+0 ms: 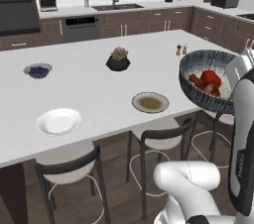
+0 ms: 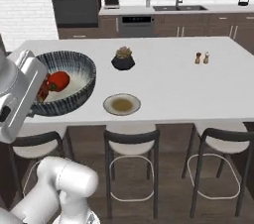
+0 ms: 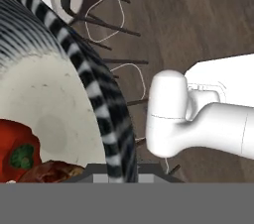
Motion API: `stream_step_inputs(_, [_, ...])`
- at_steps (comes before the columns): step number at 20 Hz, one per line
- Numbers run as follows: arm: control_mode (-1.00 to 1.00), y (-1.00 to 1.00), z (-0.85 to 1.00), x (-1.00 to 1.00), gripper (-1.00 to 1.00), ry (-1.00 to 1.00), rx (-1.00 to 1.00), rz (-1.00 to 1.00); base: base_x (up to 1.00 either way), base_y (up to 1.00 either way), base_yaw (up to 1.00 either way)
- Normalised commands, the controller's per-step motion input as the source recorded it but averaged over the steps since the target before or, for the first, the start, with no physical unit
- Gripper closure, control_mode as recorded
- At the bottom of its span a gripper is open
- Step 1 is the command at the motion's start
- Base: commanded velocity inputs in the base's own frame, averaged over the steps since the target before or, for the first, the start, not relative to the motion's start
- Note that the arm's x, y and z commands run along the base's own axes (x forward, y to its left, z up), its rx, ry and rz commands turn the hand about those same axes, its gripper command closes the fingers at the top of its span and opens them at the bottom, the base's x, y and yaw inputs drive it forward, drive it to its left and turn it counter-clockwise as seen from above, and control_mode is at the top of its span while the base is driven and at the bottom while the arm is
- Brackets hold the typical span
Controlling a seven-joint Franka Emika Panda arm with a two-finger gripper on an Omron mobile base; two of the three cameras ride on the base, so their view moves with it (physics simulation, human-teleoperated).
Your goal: Pick the chicken drumstick and bell pepper from their plates and place them in the bowl. Then put the bowl in the fridge.
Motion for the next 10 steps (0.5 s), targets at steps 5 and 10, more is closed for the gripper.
stream_step_inputs(5, [1.00,0.00,0.00,0.00,1.00,0.00,0.00,0.00,-0.04,-1.00,-0.26])
stream_step_inputs(10, [1.00,0.00,0.00,0.00,1.00,0.00,0.00,0.00,0.00,-1.00,-0.28])
